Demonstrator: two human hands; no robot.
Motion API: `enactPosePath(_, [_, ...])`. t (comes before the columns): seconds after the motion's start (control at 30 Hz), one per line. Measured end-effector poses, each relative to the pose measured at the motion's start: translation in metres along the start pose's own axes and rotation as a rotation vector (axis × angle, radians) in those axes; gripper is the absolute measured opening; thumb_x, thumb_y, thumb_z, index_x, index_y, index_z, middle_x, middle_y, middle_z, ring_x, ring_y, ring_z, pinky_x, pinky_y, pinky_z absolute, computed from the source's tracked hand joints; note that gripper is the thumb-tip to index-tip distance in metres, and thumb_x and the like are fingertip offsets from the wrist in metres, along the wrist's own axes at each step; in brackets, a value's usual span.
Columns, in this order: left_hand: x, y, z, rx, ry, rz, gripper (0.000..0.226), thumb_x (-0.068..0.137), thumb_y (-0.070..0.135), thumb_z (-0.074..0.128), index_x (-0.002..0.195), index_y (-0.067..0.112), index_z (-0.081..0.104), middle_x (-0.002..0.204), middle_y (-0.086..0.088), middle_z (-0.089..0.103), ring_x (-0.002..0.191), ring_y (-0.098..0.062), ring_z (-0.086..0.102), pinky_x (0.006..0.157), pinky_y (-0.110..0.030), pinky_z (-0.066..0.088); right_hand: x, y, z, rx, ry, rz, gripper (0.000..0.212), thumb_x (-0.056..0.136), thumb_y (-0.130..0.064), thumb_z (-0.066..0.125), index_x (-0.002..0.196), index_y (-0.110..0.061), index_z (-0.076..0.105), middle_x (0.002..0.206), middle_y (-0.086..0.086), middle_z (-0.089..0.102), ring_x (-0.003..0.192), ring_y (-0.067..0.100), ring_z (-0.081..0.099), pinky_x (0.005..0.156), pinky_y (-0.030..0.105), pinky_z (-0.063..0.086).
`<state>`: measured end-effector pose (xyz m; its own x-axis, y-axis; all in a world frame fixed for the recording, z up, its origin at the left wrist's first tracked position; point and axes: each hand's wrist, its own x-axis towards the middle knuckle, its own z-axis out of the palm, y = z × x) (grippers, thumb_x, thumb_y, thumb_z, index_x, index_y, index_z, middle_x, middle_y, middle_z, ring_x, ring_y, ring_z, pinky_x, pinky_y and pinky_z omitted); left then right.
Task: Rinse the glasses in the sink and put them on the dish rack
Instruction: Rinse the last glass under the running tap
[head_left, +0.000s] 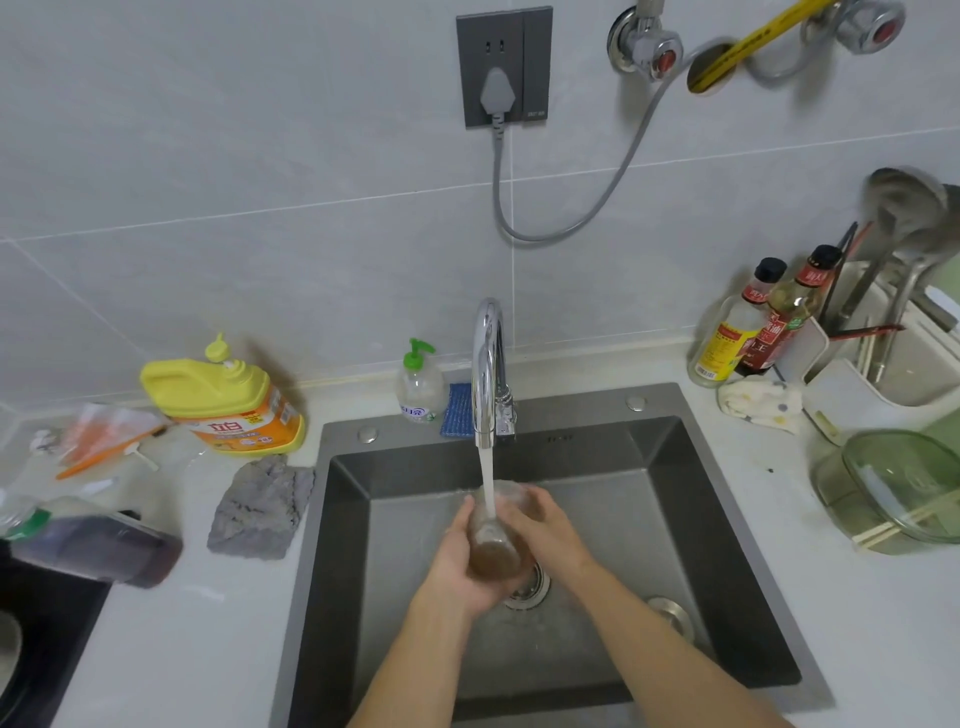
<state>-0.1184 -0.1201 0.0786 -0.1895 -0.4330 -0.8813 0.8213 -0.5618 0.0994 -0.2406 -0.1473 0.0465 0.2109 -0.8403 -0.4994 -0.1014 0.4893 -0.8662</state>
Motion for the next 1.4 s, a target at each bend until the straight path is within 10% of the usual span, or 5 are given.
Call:
enactPosePath(0.2, [0.009,0.008,-0.011,0.153,0.021,0.214,0.047,0.101,0.042,0.061,0.109,-0.003,0.073,0.094,-0.023,0.078,0.075,-0.033,0.075,0.093,-0.051,0.058,-0.006,-0.006,0.006,-0.141,0.087,-0.114,0.022,0.094,-0.027,0.074,0.078,-0.012,0.074,0.076,0.001,0.076,0.070,0.012,0.066,0.073,0.028,0.056])
enactPosePath(0.47, [0.008,0.006,-0.012,0.261,0.122,0.253,0.060,0.095,0.059,0.062,0.103,0.002,0.077,0.097,-0.019,0.079,0.074,-0.029,0.077,0.057,-0.035,0.063,-0.019,-0.020,0.000,-0.707,-0.391,-0.216,0.022,0.100,-0.056,0.053,0.086,-0.049,0.069,0.081,-0.022,0.071,0.093,-0.003,0.065,0.114,0.032,0.031])
enactPosePath(0.83, [0.006,0.002,-0.012,0.308,0.120,0.341,0.056,0.102,0.055,0.054,0.110,0.005,0.077,0.100,-0.018,0.080,0.080,-0.029,0.079,0.069,-0.039,0.063,-0.015,-0.018,-0.005,-0.354,-0.361,-0.151,0.005,0.094,-0.024,0.073,0.096,-0.026,0.070,0.090,-0.010,0.077,0.088,0.008,0.072,0.087,0.035,0.058])
enactPosePath(1.1, [0.010,0.010,-0.017,0.263,0.144,0.122,0.056,0.108,0.045,0.042,0.117,-0.002,0.073,0.097,-0.022,0.076,0.068,-0.033,0.074,0.053,-0.038,0.064,-0.005,0.002,-0.006,-0.112,-0.154,-0.130,0.105,0.054,-0.035,0.102,0.142,-0.037,0.045,0.140,-0.007,0.051,0.126,0.008,0.058,0.105,0.027,0.050])
enactPosePath(1.4, [0.033,-0.002,-0.006,0.608,0.286,0.536,0.078,0.100,0.074,0.023,0.114,0.020,0.077,0.117,-0.011,0.076,0.111,-0.027,0.071,0.098,-0.049,0.058,-0.010,-0.008,0.022,-0.182,0.013,-0.040,0.099,0.080,-0.079,0.062,0.145,-0.013,0.026,0.122,0.006,0.066,0.108,0.013,0.067,0.085,0.017,0.054])
